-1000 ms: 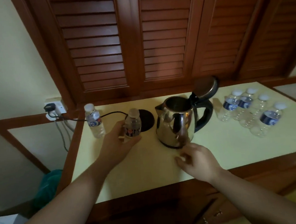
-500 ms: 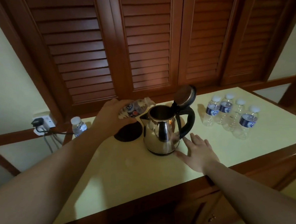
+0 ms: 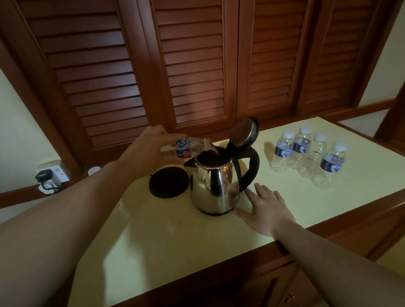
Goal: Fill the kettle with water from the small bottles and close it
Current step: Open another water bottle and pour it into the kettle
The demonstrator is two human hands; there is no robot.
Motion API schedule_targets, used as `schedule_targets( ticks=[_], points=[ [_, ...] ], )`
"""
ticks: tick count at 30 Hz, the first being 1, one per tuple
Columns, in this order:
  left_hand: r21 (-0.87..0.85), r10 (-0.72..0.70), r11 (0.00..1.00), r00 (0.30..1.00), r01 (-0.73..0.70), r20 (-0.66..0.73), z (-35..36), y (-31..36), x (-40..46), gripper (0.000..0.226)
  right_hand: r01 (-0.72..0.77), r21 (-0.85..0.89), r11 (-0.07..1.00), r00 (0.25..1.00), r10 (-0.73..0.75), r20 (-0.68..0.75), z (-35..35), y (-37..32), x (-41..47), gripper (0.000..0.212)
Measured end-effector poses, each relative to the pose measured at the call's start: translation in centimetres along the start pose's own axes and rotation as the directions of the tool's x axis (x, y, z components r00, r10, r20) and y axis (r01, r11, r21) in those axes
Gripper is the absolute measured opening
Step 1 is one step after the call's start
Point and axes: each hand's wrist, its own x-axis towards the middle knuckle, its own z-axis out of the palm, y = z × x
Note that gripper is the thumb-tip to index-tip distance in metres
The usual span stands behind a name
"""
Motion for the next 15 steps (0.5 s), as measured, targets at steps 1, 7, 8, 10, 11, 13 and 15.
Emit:
schedule_targets(
  ticks=[1, 7, 8, 10, 11, 13, 15],
  points=[
    [0.011, 0.009, 1.0, 1.0, -0.009, 0.007, -0.2, 0.1, 0.1, 0.074, -0.001, 0.001, 1.0, 1.0, 0.001, -0.001, 0.0, 0.0, 0.0, 0.1],
    [0.038, 0.05, 0.998, 0.998, -0.051, 0.043, -0.8, 0.3, 0.9, 0.073, -0.002, 0.005, 1.0, 1.0, 0.002, -0.007, 0.0, 0.0, 0.0, 0.101],
    [0.047, 0.045, 0.998, 0.998, -0.048, 0.047, -0.9, 0.3, 1.0, 0.073, 0.0, 0.007, 1.0, 1.0, 0.0, -0.011, 0.0, 0.1, 0.0, 0.102],
    [0.063, 0.046, 0.997, 0.998, -0.048, 0.047, -1.0, 0.3, 1.2, 0.072, 0.004, 0.007, 1.0, 1.0, -0.003, -0.018, 0.1, 0.1, 0.0, 0.103],
    [0.066, 0.047, 0.997, 0.998, -0.05, 0.046, -1.1, 0.4, 1.3, 0.072, 0.003, 0.004, 1.0, 1.0, -0.003, -0.018, 0.1, 0.1, 0.0, 0.103],
    [0.07, 0.05, 0.996, 0.997, -0.054, 0.052, -1.2, 0.5, 1.4, 0.071, 0.0, 0.004, 1.0, 1.0, 0.0, -0.011, 0.1, 0.1, 0.0, 0.102],
    [0.083, 0.056, 0.995, 0.996, -0.062, 0.064, -1.3, 0.7, 1.5, 0.07, 0.001, 0.006, 1.0, 1.0, -0.001, -0.012, 0.0, 0.1, 0.0, 0.102]
  ],
)
